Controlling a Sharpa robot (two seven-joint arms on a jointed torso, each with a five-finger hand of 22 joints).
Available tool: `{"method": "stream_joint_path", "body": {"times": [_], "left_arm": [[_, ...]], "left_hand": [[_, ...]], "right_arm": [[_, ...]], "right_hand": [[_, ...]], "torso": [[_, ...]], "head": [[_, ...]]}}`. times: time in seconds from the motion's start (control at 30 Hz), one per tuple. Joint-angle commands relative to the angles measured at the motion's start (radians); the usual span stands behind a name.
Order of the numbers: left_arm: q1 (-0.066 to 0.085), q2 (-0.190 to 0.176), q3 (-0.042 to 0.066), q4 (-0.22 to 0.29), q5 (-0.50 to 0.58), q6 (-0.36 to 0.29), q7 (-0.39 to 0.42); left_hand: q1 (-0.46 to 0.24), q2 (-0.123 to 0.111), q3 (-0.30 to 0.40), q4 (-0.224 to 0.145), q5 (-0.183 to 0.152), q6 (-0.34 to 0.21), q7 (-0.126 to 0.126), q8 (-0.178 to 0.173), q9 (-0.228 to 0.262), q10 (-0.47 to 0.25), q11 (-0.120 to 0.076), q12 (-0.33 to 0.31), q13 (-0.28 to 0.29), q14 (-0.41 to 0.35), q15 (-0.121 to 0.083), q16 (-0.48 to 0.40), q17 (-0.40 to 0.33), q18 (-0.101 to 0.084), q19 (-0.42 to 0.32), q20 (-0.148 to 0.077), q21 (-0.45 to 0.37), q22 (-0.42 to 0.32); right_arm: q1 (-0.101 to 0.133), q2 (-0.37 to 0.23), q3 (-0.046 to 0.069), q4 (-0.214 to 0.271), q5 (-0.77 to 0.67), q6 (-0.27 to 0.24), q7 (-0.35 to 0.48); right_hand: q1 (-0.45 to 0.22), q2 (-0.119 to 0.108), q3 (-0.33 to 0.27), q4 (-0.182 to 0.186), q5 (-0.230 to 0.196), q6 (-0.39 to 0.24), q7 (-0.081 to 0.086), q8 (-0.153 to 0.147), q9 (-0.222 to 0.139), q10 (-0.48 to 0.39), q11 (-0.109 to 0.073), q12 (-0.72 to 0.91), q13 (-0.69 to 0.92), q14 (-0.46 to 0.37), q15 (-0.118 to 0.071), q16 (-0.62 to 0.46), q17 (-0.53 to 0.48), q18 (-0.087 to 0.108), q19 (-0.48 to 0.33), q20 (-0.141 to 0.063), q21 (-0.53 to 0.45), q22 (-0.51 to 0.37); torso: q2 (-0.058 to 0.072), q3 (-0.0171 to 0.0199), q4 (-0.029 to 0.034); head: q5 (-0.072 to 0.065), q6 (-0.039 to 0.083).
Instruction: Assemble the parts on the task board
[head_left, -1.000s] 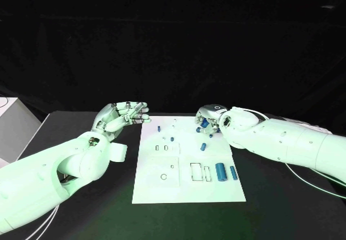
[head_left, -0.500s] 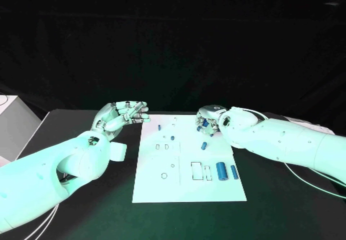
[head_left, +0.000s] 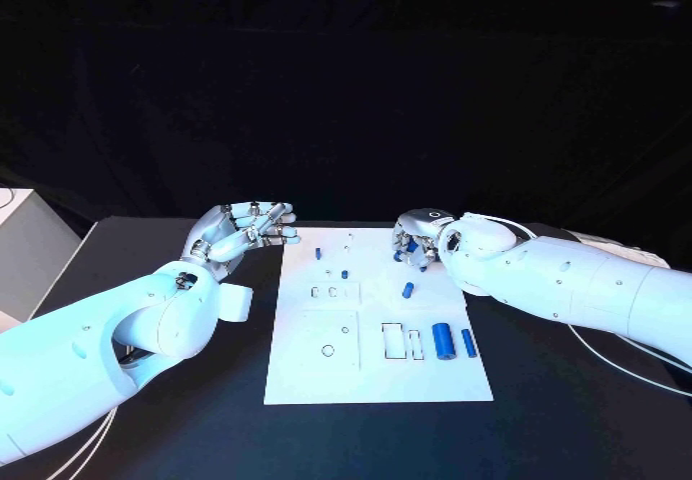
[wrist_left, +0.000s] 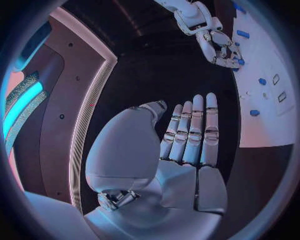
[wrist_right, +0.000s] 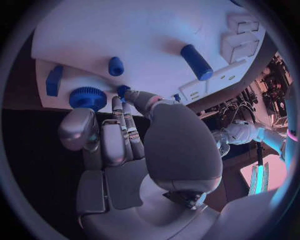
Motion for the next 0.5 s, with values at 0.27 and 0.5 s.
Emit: {"method": "stream_joint_path", "body": {"times": [0.27, 0.5], "left_arm": [[0.001, 0.002, 0.001, 0.000, 0.002, 0.003, -0.002], [0.001, 0.003, 0.001, -0.003, 0.002, 0.002, -0.004]], "left_hand": [[0.002, -0.009, 0.008, 0.001, -0.002, 0.000, 0.008, -0.003, 0.000, 0.000, 0.004, -0.004, 0.001, -0.006, 0.001, 0.008, 0.002, 0.004, 0.005, -0.002, 0.007, 0.002], [0.003, -0.009, 0.009, 0.001, -0.002, 0.000, 0.008, -0.003, 0.000, 0.000, 0.004, -0.004, 0.001, -0.007, 0.001, 0.010, 0.003, 0.004, 0.005, -0.002, 0.008, 0.002]], "right_arm": [[-0.001, 0.010, 0.000, -0.007, 0.006, -0.029, 0.001], [-0.001, 0.013, 0.000, -0.009, 0.006, -0.040, -0.011]], "right_hand": [[0.002, 0.012, 0.009, -0.004, -0.013, 0.011, -0.004, 0.010, 0.008, 0.018, -0.003, 0.004, 0.004, 0.021, -0.010, 0.006, 0.001, -0.010, -0.001, -0.010, 0.011, 0.009], [-0.002, 0.009, 0.009, -0.003, -0.012, 0.008, -0.003, 0.009, 0.009, 0.016, -0.002, 0.000, 0.003, 0.020, -0.009, 0.006, -0.001, -0.010, -0.001, -0.010, 0.010, 0.009]], "torso": [[0.004, -0.0011, 0.0011], [0.005, -0.0020, 0.0008]], "head": [[-0.002, 0.004], [-0.003, 0.005]]}}
